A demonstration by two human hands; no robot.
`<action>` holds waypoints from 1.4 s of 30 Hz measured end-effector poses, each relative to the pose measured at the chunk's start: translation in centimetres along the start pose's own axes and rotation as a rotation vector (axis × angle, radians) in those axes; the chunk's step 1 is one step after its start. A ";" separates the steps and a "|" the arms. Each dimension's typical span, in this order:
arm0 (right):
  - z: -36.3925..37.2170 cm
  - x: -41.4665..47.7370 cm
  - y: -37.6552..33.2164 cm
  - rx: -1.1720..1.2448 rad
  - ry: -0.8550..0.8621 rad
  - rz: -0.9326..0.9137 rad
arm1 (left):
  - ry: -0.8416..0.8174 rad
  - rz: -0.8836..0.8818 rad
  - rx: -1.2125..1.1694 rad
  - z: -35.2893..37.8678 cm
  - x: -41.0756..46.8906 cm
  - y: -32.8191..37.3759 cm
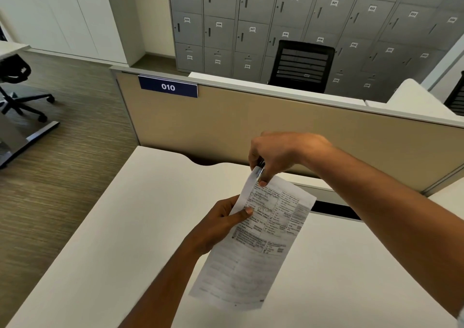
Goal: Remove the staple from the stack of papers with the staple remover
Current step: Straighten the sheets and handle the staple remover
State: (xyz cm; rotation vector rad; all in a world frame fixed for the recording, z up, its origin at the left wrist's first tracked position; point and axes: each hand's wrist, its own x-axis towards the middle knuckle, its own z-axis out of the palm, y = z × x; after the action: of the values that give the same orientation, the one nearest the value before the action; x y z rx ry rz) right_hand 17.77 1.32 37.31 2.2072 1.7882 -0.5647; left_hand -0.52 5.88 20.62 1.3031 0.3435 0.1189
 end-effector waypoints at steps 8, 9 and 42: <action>0.2 -0.1 -0.9 -0.035 -0.013 0.023 | -0.006 0.003 -0.011 0.0 0.0 -0.1; 0.1 -0.2 -1.0 -0.037 -0.015 0.022 | -0.007 0.002 -0.010 0.0 0.0 -0.1; 8.0 -5.6 7.3 1.167 0.543 0.092 | 0.010 -0.005 -0.120 -0.6 -0.8 -0.1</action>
State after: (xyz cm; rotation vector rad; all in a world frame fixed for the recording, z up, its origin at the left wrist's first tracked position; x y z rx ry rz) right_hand 22.72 -8.58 32.22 3.4445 1.7674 -1.3447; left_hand -1.52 6.18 20.52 1.1835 0.3431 0.1395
